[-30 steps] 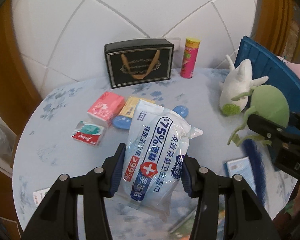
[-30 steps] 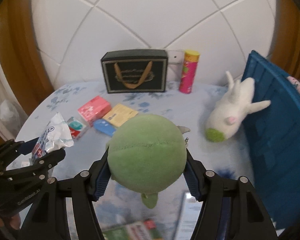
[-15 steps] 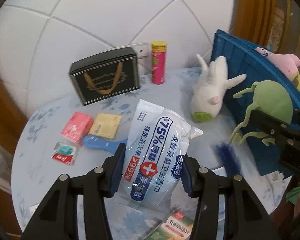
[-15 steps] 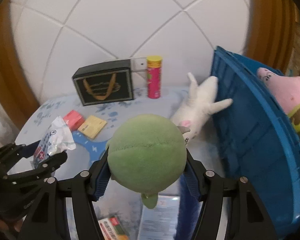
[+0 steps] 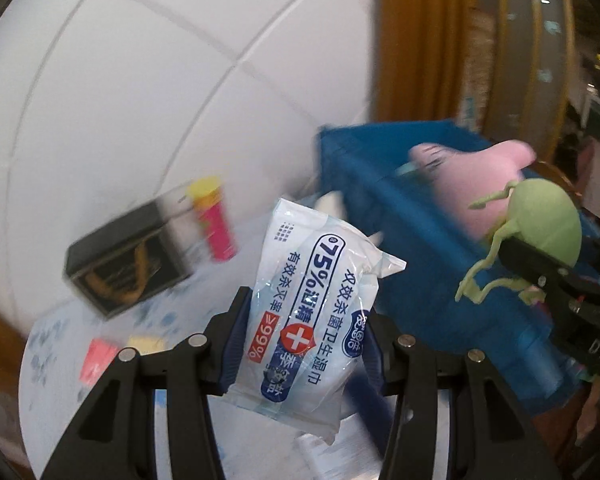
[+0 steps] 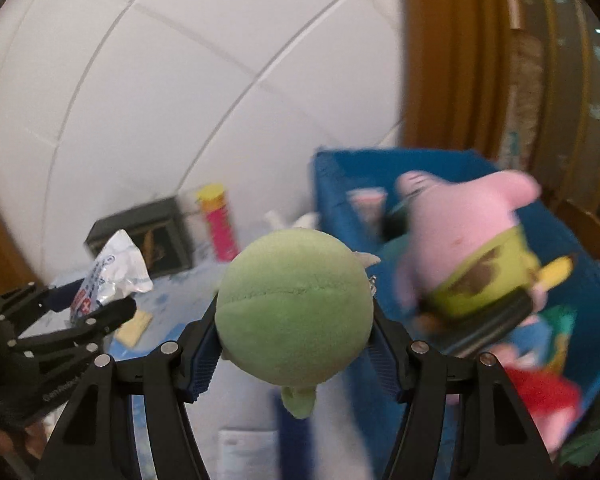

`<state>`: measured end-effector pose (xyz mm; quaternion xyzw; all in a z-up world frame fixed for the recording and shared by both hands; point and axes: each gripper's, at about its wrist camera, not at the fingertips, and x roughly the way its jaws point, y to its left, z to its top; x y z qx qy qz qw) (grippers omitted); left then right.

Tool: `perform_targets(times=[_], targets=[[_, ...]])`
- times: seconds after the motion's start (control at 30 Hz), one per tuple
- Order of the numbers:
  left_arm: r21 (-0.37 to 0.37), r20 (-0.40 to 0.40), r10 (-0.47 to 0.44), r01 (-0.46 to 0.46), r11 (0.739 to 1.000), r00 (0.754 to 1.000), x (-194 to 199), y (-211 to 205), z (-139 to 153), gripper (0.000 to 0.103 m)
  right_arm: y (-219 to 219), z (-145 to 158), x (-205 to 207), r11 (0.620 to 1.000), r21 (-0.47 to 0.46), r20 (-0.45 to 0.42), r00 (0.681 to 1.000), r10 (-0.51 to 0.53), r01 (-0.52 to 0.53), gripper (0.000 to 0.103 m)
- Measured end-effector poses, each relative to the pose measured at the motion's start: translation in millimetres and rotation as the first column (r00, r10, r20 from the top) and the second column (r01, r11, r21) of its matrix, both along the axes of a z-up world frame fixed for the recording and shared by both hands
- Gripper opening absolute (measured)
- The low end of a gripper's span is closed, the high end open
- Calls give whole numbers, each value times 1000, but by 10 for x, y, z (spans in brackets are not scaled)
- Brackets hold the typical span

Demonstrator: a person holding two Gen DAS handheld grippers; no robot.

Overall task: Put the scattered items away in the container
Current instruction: 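Lift the wipes pack in left gripper while right gripper carries the green plush toward the crate, then open both grippers to drop the wipes pack and green plush into the crate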

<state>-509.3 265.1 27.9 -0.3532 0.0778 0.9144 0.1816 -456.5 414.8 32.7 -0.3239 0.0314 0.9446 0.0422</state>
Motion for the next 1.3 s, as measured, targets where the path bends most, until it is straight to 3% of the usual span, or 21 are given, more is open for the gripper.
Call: perform_targets(times=[0.1, 0.27, 0.4, 0.53, 0.9, 0.97, 1.03, 1.07, 1.3], targets=[[22, -36, -57, 57, 998, 998, -17, 653, 187, 49, 514, 156, 98, 999, 29, -25, 999, -44, 44, 65], [52, -13, -154, 155, 987, 988, 18, 1634, 313, 49, 1473, 315, 213, 990, 64, -32, 992, -121, 123, 65], [39, -16, -219, 220, 975, 976, 183, 2286, 330, 49, 2166, 224, 305, 982, 72, -3, 984, -178, 177, 65], [-1, 32, -264, 264, 964, 964, 343, 2748, 219, 49, 2615, 49, 459, 975, 51, 32, 975, -219, 217, 65], [-23, 105, -314, 318, 948, 944, 661, 3113, -58, 51, 3089, -200, 767, 966, 32, 114, 959, -260, 258, 65], [-37, 127, -307, 314, 949, 943, 667, 3143, -131, 55, 3097, -238, 770, 966, 30, 125, 958, -257, 255, 65], [-52, 132, -297, 306, 951, 946, 670, 3134, -179, 71, 3094, -272, 771, 968, 26, 133, 959, -252, 251, 70], [-59, 131, -292, 301, 952, 947, 677, 3144, -198, 73, 3088, -282, 774, 968, 23, 135, 959, -249, 248, 71], [-62, 124, -285, 294, 954, 951, 719, 3146, -194, 74, 3078, -313, 813, 971, 23, 141, 961, -238, 238, 72]])
